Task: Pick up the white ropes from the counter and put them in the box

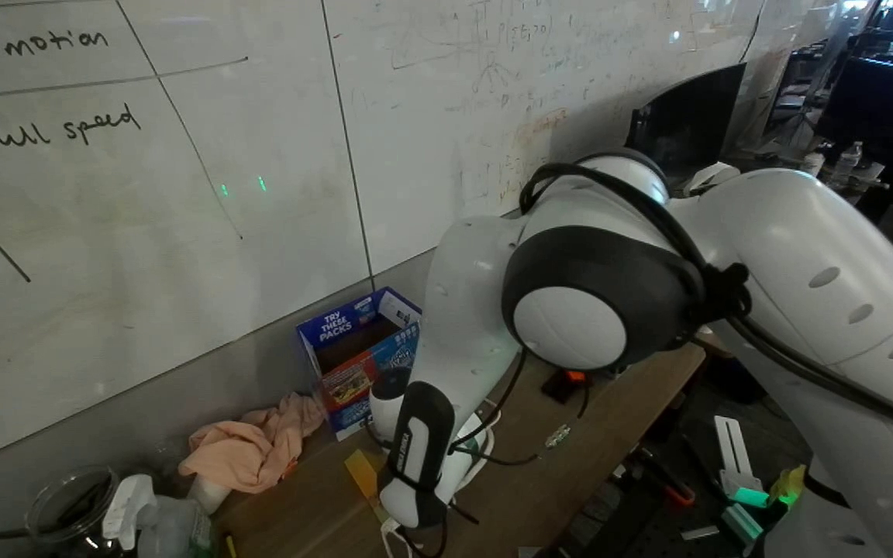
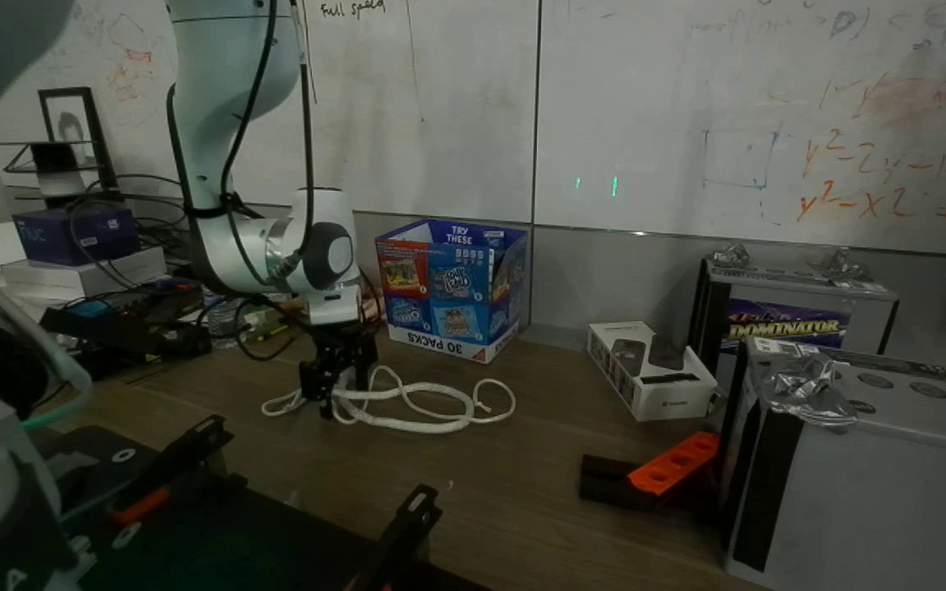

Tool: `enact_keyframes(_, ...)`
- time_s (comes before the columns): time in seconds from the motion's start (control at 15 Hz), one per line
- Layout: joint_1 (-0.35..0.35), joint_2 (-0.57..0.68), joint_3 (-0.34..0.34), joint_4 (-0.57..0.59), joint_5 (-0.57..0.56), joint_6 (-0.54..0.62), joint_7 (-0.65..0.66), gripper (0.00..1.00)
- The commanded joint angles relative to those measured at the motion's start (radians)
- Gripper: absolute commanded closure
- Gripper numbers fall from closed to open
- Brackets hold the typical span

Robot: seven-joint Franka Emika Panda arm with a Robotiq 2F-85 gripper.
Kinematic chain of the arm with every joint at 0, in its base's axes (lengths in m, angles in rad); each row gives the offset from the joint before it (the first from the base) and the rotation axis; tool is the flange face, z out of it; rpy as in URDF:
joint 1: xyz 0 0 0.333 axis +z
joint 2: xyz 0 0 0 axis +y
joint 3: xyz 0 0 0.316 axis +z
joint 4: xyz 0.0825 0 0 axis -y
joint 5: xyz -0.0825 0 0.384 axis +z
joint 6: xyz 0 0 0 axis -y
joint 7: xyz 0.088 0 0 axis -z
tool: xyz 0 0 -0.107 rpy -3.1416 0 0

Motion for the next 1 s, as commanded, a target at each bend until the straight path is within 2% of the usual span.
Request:
enact_keyframes(0.0, 0.022, 0.012, -0.019, 0.001, 0.004, 0.033, -0.005, 0.41)
enact_keyframes(0.4, 0.034, -0.002, -0.03, 0.017, -0.029, 0.0, -0.052, 0.88)
enact_keyframes(0.53, 0.001, -0.011, -0.005, 0.033, -0.042, -0.022, -0.116, 0.99)
enact_keyframes(0.67, -0.019, -0.025, 0.004, 0.056, -0.071, -0.058, -0.207, 0.99)
enact_keyframes(0.73, -0.026, -0.036, 0.004, 0.07, -0.089, -0.08, -0.254, 0.96)
enact_keyframes(0.93, -0.009, -0.095, -0.043, 0.13, -0.143, -0.215, -0.335, 0.96)
